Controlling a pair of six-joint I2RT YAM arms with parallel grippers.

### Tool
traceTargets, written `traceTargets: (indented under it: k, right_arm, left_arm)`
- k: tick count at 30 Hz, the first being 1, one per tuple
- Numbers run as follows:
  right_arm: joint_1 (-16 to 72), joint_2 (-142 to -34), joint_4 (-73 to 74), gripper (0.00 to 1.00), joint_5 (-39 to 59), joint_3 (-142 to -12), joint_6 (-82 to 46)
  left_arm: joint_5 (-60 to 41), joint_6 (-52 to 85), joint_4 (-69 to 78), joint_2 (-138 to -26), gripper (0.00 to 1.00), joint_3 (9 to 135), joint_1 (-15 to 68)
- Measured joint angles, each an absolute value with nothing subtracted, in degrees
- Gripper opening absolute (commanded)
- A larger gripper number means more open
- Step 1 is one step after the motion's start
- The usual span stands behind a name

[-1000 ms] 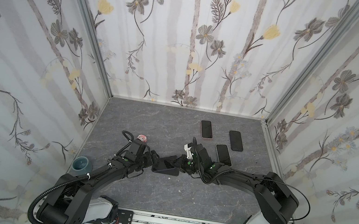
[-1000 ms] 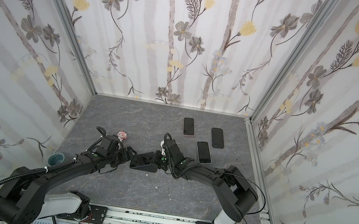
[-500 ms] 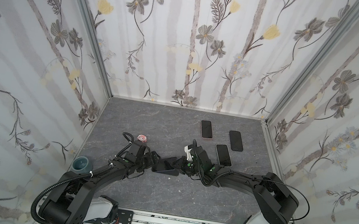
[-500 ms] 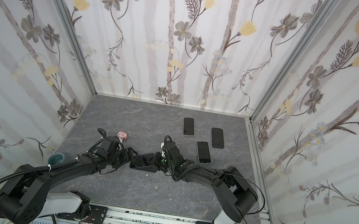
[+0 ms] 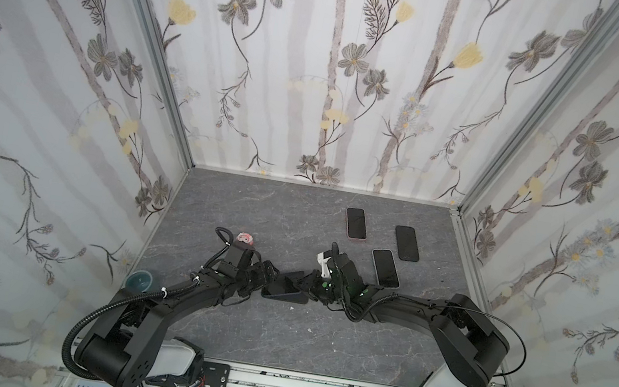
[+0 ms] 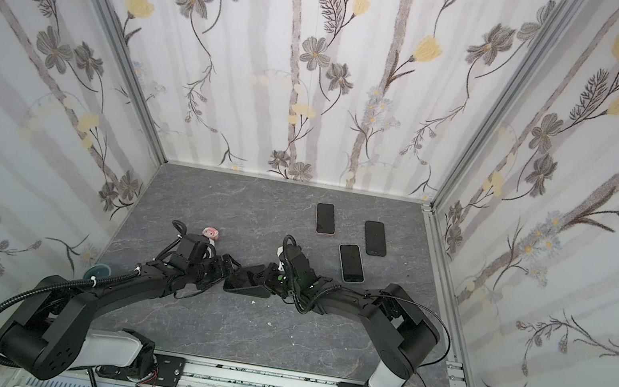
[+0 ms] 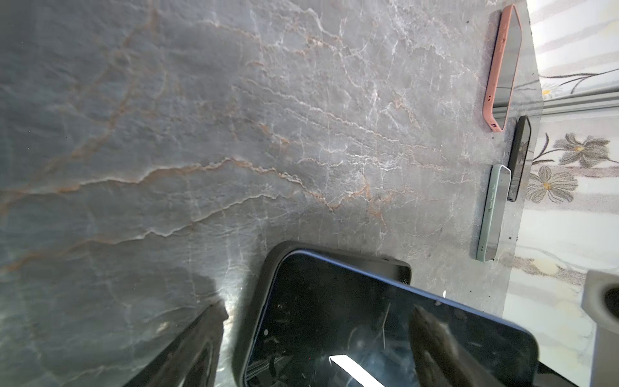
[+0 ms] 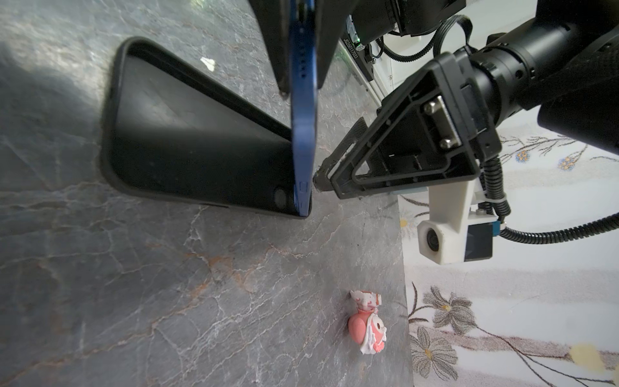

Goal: Put the phone into the phone case

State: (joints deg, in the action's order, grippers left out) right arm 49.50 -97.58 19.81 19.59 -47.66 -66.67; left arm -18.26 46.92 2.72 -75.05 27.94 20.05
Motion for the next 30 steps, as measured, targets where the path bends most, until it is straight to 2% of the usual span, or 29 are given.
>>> traceTargets:
  k: [7, 15, 25, 30]
  right_arm:
    - [49.4, -98.0, 19.8, 0.0, 19.8, -48.1, -66.8]
    - [49.5, -98.3, 18.5, 0.0, 19.5, -49.5, -66.8]
    - [49.7, -99.0, 18.8, 0.0, 19.6, -49.6, -66.4]
    - [49.9, -99.4, 20.0, 0.0, 19.4, -49.1, -66.7]
  left_arm:
    - [-18.3, 46.9, 2.7, -75.3, 0.85, 29.3, 20.0]
    - [-21.7, 48.1, 4.9, -76.0, 0.78, 29.4, 19.8]
    - [-23.8, 49.1, 7.0, -77.3, 0.78, 29.0, 19.6]
    - [-23.0, 49.2, 5.1, -72.7, 0.78, 28.8, 19.4]
